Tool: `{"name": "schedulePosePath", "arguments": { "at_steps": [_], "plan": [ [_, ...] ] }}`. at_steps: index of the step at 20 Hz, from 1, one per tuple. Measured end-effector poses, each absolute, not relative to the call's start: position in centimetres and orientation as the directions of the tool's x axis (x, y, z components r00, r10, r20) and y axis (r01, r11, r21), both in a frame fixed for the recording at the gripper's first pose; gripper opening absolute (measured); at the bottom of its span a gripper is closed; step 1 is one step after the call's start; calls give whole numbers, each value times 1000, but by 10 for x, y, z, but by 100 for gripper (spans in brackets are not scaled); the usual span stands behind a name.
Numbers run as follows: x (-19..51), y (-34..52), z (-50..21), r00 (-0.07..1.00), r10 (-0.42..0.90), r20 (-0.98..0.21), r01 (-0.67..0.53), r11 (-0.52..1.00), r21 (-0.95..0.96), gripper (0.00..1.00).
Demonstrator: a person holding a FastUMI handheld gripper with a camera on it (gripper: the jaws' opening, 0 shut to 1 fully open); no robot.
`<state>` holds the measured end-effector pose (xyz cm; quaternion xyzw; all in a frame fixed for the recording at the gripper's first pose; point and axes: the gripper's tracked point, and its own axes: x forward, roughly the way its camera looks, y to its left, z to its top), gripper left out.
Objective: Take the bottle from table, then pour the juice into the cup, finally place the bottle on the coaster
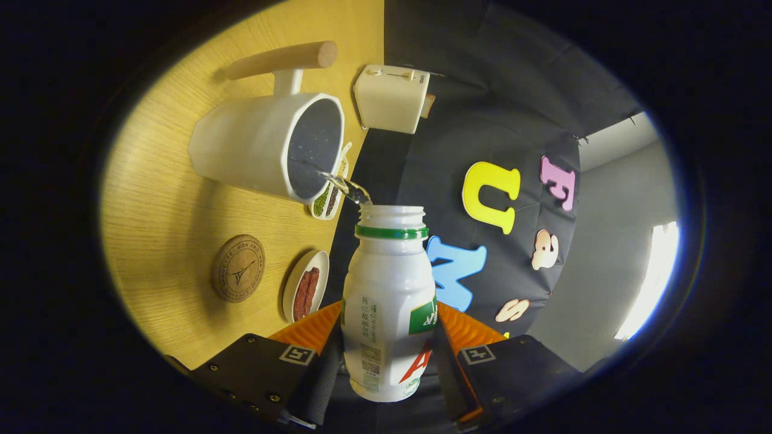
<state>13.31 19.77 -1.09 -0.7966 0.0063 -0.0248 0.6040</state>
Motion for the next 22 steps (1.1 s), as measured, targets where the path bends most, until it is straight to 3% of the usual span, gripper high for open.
{"name": "schedulePosePath", "arguments": {
  "at_steps": [22],
  "plan": [
    [129, 205, 20, 996, -36, 76, 58, -367, -928, 72]
  ]
}}
